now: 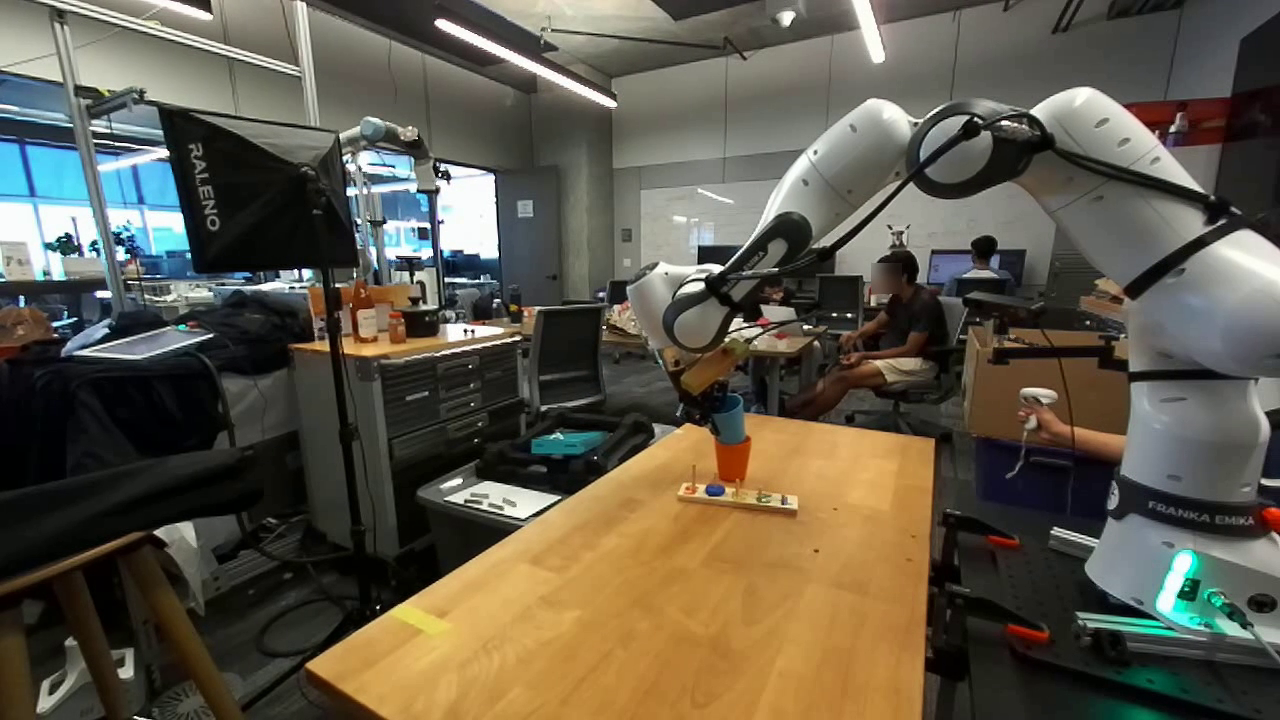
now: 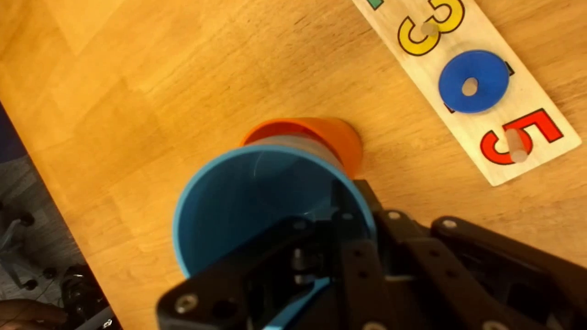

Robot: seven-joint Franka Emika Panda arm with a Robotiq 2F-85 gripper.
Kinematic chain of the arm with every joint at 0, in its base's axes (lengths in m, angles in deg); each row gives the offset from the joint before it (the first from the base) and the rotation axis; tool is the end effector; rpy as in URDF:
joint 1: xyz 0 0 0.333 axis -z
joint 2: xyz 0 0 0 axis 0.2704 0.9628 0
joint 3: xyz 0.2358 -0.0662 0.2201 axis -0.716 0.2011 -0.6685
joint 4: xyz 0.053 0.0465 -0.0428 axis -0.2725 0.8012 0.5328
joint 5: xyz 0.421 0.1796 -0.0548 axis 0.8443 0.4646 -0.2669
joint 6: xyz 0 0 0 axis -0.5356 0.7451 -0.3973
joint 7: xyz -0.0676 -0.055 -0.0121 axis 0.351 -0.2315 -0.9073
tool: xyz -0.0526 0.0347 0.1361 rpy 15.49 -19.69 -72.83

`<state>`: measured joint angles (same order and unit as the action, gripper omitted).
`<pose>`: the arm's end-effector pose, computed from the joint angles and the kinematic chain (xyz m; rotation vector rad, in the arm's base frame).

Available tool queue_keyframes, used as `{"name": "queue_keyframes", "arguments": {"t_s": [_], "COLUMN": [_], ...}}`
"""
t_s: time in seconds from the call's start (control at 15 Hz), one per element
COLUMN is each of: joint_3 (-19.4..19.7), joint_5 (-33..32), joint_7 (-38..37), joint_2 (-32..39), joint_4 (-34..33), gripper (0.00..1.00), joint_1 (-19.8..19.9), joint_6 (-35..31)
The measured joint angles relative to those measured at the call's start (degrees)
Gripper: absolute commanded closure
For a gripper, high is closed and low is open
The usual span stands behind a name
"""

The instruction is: Pick up the blue cup and put it in the orange cup

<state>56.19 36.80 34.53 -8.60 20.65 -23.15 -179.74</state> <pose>0.7209 -0.0646 0.1501 2.5722 -0.6324 -0.1619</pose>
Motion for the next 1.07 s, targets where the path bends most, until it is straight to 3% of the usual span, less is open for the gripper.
{"name": "queue_keyframes", "arguments": {"t_s": [0.2, 0.27, 0.4, 0.93, 1.07], "joint_3": [0.00, 0.00, 0.00, -0.57, -1.74], "joint_5": [0.26, 0.31, 0.42, 3.79, 5.21], "joint_7": [0.00, 0.00, 0.00, 1.92, 4.48], "joint_2": [0.72, 0.95, 1.21, 0.36, -1.36], "joint_4": [-1.09, -1.41, -1.82, -2.21, -2.02], "gripper": [0.98, 0.71, 0.63, 0.03, 0.00], "joint_1": [0.28, 0.45, 0.87, 2.10, 2.15], "joint_6": [-0.01, -0.01, -0.01, -0.01, -0.37]}}
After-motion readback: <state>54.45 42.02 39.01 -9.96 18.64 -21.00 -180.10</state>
